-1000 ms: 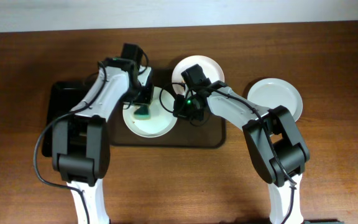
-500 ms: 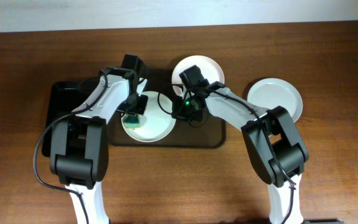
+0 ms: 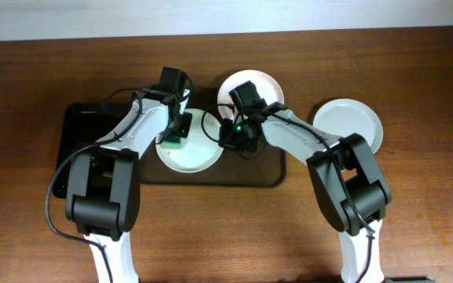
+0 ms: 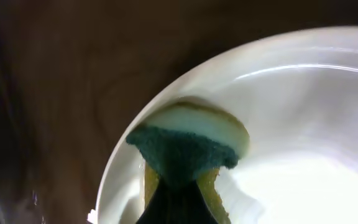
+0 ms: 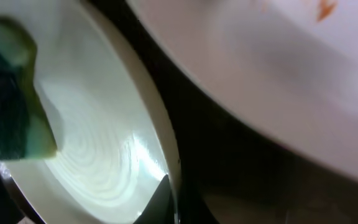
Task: Clean dirty plates on tray and stack at the side
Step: 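Scrub the white plate with the sponge held in the left gripper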
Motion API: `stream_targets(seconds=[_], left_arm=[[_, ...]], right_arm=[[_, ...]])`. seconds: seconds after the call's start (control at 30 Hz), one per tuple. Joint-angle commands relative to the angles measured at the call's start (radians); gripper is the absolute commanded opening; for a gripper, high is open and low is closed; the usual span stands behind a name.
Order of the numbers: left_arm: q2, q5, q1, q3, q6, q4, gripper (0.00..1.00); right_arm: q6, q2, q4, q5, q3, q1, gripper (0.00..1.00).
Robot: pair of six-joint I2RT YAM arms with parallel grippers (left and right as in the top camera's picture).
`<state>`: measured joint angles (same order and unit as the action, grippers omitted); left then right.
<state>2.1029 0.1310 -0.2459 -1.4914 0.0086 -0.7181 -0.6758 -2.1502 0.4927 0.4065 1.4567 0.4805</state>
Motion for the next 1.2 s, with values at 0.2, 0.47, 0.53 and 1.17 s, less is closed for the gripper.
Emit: stream_targets(seconds=[0.2, 0.47, 0.53, 1.17], left_arm=[[0.025, -0.269, 0.013, 0.026, 0.414, -0.272, 0.01], [0.025, -0.425, 0.013, 0.061, 0.651, -0.125, 0.01], [0.025, -0.424, 0.013, 0.092, 0.650, -0.064, 0.01], [0.022, 0.257, 0.013, 0.183, -0.175, 0.139, 0.01]], right_arm=[[0.018, -0.016, 0.008, 0.009, 0.007, 0.004, 0.04], [0.018, -0.016, 0.008, 0.009, 0.007, 0.004, 0.04], [0.018, -0.016, 0.008, 0.009, 0.007, 0.004, 0.04], [0.018, -0.016, 0.007, 0.008, 0.007, 0.004, 0.04]])
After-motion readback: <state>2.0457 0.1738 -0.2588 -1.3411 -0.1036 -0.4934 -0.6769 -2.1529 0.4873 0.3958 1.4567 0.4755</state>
